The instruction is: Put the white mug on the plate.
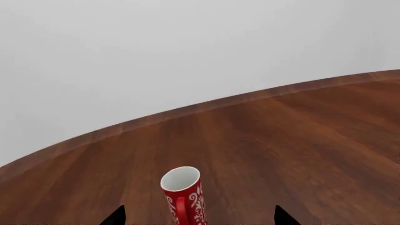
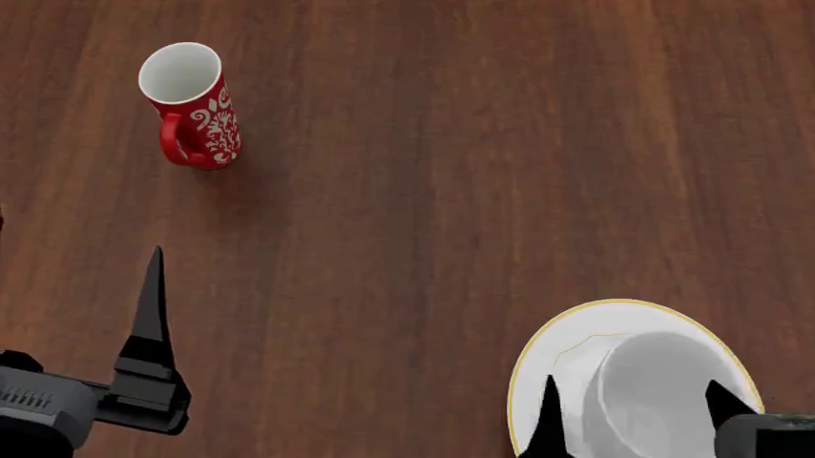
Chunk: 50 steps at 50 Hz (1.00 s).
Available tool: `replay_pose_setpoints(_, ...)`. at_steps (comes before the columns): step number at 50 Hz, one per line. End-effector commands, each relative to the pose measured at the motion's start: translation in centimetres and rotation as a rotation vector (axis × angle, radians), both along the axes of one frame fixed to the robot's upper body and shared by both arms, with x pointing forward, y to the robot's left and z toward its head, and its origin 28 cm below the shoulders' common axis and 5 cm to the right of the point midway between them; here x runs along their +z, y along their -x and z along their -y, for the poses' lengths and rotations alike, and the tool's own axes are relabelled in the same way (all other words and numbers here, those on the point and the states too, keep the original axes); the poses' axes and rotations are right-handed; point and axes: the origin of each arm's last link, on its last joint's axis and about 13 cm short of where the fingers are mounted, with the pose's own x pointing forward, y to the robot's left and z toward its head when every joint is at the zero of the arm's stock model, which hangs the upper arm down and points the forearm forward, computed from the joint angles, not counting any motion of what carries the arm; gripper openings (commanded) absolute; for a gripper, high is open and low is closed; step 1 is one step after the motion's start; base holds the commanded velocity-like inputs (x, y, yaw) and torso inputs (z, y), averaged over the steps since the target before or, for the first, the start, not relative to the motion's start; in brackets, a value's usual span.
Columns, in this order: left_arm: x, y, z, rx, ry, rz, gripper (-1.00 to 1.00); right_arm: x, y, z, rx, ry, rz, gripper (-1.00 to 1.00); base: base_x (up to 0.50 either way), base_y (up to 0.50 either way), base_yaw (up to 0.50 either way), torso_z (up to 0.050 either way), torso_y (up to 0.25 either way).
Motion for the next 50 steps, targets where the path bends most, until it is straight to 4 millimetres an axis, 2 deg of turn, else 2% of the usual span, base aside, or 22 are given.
replay_pose_setpoints(1, -0.2, -0.1, 0.1, -0.001, 0.002, -0.006, 1.0, 1.8, -0.3, -3.6, 0.392, 0.216, 0.241, 1.0, 0.0, 0.0, 0.0, 0.0, 0.0)
replay_pose_setpoints(24, -0.6, -0.6, 0.1, 0.0, 0.002, -0.022, 1.0, 1.0, -1.4, -4.6, 0.464, 0.218, 0.218, 1.0, 0.0, 0.0, 0.0, 0.0, 0.0)
replay_pose_setpoints(50, -1.0, -1.1, 0.2, -0.003, 0.0, -0.035, 1.0, 0.7, 0.2, -5.2, 0.553, 0.23, 0.27, 1.0, 0.0, 0.0, 0.0, 0.0, 0.0)
